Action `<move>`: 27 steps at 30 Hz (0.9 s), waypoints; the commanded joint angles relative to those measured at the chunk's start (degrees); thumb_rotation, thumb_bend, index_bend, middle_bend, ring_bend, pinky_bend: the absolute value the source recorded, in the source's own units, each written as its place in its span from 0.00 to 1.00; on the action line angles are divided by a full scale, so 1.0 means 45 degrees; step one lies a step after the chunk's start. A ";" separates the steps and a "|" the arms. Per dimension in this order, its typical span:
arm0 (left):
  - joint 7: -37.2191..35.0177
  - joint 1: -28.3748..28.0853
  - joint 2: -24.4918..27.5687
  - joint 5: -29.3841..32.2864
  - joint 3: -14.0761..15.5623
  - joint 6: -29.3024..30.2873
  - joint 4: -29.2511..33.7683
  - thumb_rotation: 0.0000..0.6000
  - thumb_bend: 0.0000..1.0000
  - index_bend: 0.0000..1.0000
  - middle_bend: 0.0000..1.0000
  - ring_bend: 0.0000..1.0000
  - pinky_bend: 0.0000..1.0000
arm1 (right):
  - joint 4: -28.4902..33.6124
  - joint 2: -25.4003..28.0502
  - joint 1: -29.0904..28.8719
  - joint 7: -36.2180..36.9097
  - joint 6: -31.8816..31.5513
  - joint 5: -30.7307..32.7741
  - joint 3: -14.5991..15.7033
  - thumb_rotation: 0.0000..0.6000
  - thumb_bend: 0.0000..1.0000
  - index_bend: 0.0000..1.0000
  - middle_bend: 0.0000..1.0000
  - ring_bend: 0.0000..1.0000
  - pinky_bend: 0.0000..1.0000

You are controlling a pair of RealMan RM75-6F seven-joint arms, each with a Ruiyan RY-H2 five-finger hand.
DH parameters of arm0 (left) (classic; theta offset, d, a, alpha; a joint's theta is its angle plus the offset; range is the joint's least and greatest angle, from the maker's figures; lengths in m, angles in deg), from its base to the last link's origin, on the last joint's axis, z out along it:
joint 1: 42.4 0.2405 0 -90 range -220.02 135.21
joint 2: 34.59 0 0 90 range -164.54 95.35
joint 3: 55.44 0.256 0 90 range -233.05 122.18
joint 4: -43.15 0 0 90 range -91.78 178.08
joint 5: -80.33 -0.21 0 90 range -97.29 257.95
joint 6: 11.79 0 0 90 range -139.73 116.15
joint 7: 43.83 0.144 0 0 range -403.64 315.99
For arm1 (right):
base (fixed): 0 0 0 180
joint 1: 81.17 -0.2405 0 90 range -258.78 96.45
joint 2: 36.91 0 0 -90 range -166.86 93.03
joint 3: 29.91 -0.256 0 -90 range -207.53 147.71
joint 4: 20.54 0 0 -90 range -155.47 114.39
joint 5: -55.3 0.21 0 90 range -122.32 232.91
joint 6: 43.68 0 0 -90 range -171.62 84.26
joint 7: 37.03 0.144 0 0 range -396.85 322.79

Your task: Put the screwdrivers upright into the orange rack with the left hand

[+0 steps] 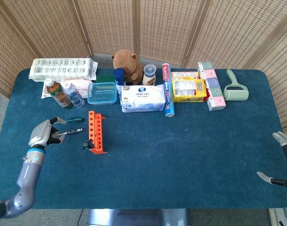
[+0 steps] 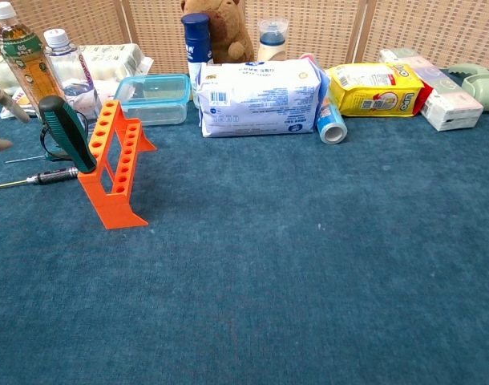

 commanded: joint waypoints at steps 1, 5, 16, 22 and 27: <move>0.0823 -0.0381 -0.0718 0.0778 -0.0142 0.0376 -0.0647 1.00 0.37 0.37 1.00 1.00 1.00 | -0.0018 -0.0007 -0.0018 0.0007 0.0039 0.0038 -0.0012 1.00 0.00 0.02 0.02 0.00 0.00; 0.1453 -0.0659 -0.1313 0.1525 -0.0305 0.0171 -0.1373 1.00 0.38 0.37 1.00 1.00 1.00 | -0.0052 -0.0014 -0.0063 0.0029 0.0157 0.0138 -0.0032 1.00 0.00 0.02 0.02 0.00 0.00; 0.2264 -0.1047 -0.2517 0.2417 -0.0590 -0.0649 -0.3137 1.00 0.39 0.37 1.00 1.00 1.00 | -0.0073 -0.0034 -0.0122 -0.0008 0.0330 0.0303 -0.0070 1.00 0.00 0.02 0.02 0.00 0.00; 0.2619 -0.1136 -0.2925 0.2600 -0.0685 -0.0733 -0.3655 1.00 0.40 0.37 1.00 1.00 1.00 | -0.0118 -0.0027 -0.0155 0.0088 0.0432 0.0352 -0.0084 1.00 0.00 0.02 0.02 0.00 0.00; 0.2800 -0.1149 -0.3171 0.2637 -0.0727 -0.0768 -0.3888 1.00 0.40 0.37 1.00 1.00 1.00 | -0.0146 -0.0015 -0.0151 0.0166 0.0434 0.0312 -0.0080 1.00 0.00 0.02 0.02 0.00 0.00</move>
